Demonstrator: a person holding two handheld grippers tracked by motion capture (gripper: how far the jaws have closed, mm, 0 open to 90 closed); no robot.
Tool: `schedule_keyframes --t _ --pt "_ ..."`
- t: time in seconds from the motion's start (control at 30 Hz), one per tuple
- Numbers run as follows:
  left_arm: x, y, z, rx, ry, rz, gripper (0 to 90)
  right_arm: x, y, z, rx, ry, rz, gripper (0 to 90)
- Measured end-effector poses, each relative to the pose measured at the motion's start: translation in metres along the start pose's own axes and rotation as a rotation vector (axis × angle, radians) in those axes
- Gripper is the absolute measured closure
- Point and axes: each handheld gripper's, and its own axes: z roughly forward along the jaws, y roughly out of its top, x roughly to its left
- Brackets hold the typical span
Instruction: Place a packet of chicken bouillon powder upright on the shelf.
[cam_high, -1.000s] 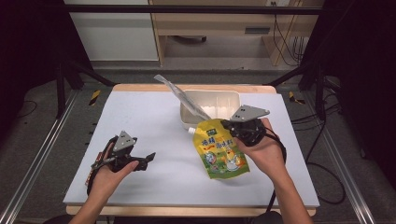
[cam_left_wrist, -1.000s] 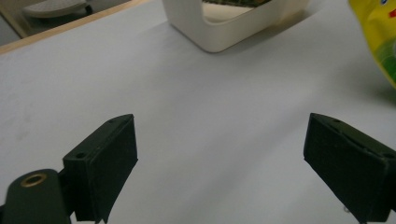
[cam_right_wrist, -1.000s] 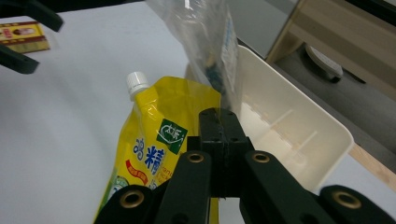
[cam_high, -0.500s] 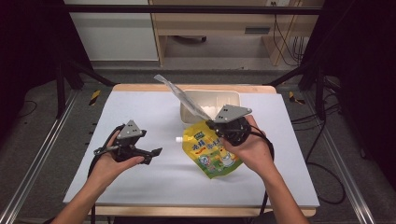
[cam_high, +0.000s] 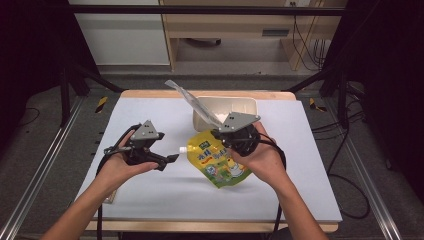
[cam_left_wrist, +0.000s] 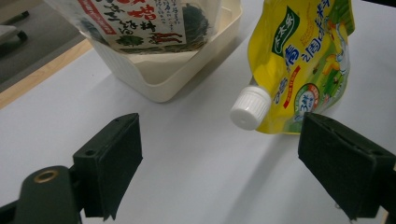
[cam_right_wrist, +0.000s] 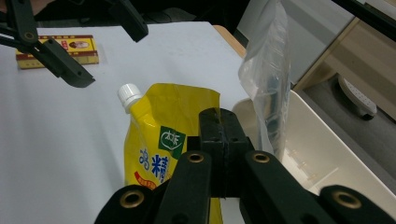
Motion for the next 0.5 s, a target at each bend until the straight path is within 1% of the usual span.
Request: schedule_keyframes --t 0.03,0.07,0.1,0.17,0.33,0.4,0.43,0.5 --pt "0.0 0.001 0.001 0.002 -0.005 0.004 14.2 0.0 0.0 0.0 -0.003 0.002 -0.001 90.0" --pt "-0.001 0.002 0.004 0.012 -0.01 0.017 14.6 0.001 0.001 0.001 -0.006 0.005 -0.003 90.0" --pt "-0.001 0.002 0.004 0.012 -0.01 0.017 16.2 0.001 0.001 0.001 -0.006 0.005 -0.003 90.0" --pt "-0.002 0.003 0.007 0.015 -0.019 0.015 16.2 0.003 0.002 0.002 -0.014 0.014 -0.011 90.0" --pt "-0.008 0.006 0.019 0.037 -0.07 0.048 19.3 0.006 0.003 0.002 -0.021 0.024 -0.015 90.0" --pt "-0.01 0.007 0.023 0.041 -0.098 0.05 24.7 0.007 0.004 0.002 -0.026 0.029 -0.025 90.0" --pt "-0.011 0.008 0.026 0.048 -0.108 0.057 25.8 0.007 0.004 0.002 -0.026 0.031 -0.022 90.0" --pt "-0.012 0.009 0.031 0.07 -0.117 0.076 30.0 0.008 0.004 0.001 -0.029 0.033 -0.027 90.0"
